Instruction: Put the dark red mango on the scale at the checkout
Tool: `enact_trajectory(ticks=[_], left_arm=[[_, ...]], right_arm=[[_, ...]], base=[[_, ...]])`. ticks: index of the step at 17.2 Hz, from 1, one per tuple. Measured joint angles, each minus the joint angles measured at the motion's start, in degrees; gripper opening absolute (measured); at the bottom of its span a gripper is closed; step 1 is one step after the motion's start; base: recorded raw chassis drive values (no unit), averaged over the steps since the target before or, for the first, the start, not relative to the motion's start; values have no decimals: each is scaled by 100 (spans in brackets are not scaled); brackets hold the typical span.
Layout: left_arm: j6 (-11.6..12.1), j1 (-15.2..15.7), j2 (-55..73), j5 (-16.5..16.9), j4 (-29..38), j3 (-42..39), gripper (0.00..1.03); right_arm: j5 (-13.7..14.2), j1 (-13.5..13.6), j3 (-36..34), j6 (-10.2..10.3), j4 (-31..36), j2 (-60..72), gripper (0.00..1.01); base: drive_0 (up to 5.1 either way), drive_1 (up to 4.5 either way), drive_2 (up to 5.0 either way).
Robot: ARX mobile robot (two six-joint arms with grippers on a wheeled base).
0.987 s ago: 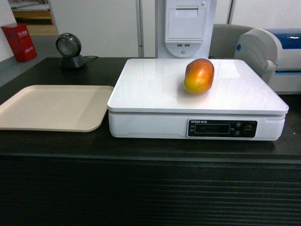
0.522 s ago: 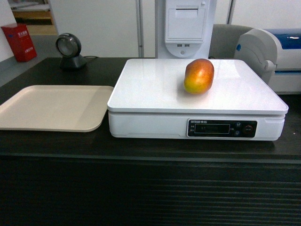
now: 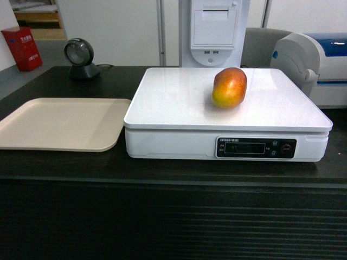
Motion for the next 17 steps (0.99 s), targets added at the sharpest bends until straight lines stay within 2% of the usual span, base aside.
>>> enact_trajectory(ticks=[17], left_arm=[[0, 0, 0, 2, 15, 0, 98]], right_arm=[[0, 0, 0, 0, 15, 2, 98]], base=[[0, 0, 0]])
